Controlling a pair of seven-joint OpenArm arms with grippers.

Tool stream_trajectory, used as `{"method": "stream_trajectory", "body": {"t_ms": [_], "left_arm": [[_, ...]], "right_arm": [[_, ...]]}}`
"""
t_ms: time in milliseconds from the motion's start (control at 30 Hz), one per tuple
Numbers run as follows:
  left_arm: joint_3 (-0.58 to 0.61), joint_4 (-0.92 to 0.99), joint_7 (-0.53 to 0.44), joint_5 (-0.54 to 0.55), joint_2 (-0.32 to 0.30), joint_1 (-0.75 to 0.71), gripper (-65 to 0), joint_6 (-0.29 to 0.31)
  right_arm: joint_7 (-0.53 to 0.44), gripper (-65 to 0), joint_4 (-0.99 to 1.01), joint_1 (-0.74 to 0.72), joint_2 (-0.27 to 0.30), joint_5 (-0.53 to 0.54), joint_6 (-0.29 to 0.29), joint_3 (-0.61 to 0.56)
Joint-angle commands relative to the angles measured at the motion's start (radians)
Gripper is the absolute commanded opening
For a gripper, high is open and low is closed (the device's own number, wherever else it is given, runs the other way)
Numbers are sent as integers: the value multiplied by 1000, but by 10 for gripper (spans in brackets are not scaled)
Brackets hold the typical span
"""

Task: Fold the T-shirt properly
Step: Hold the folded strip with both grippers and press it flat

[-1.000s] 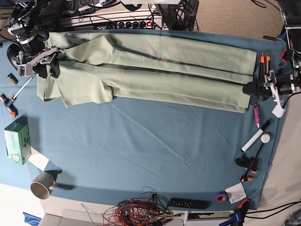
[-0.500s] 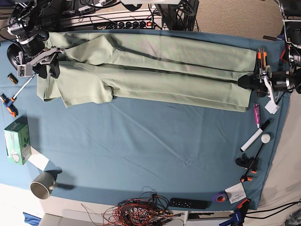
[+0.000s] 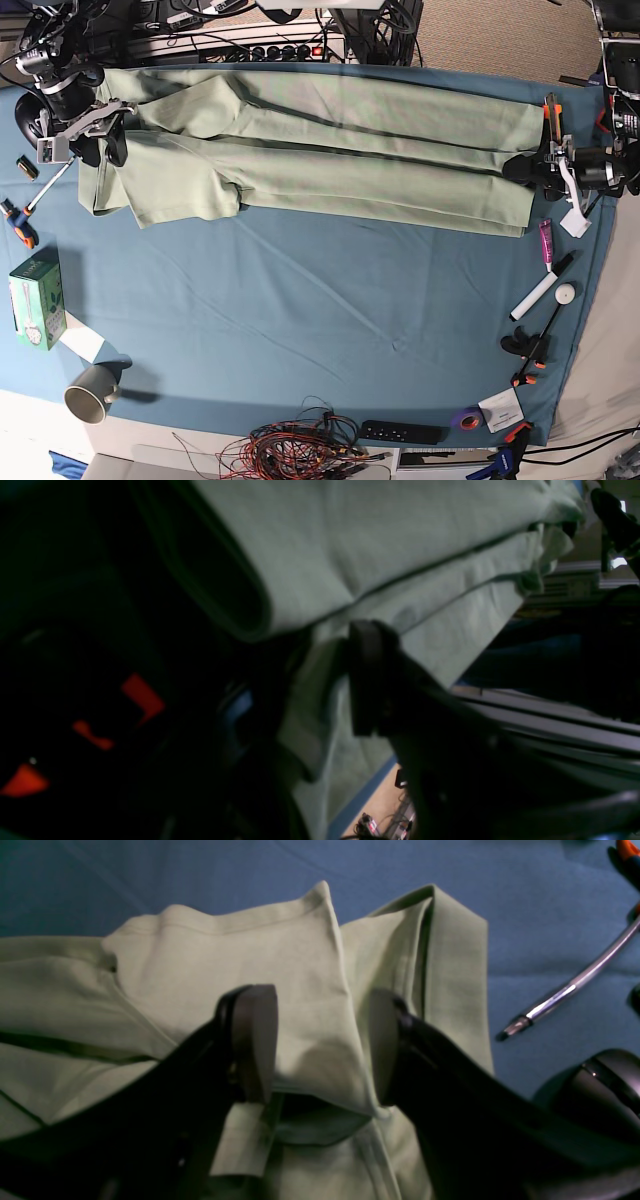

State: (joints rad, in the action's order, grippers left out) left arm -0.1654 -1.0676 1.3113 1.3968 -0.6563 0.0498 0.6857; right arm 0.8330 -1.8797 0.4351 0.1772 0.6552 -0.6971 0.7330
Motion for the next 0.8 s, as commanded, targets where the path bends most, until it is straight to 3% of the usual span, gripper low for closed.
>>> {"method": "stream_trajectory", "body": {"t_ms": [0,133,300,567,767], "left_arm": [[11,7,68,-111,-8,-13,-433,-16],[11,7,61,-116,-5,-13,-407,-16],[10,7,6,-206,2,-4,-405,-58],[10,7,4,-246,10,26,-404,-61],[11,7,9,-267,-26,25,-390,-60]], "right_arm": [[-33,-358,-18,-1,13,18,-1,8],[-33,-358,-18,-1,13,18,-1,8],[-33,-358,-18,-2,10,18,-1,8],[-41,-358,-18,-4,-40,18,-1,8],[-41,-358,-18,-3,-42,18,-1,8]]}}
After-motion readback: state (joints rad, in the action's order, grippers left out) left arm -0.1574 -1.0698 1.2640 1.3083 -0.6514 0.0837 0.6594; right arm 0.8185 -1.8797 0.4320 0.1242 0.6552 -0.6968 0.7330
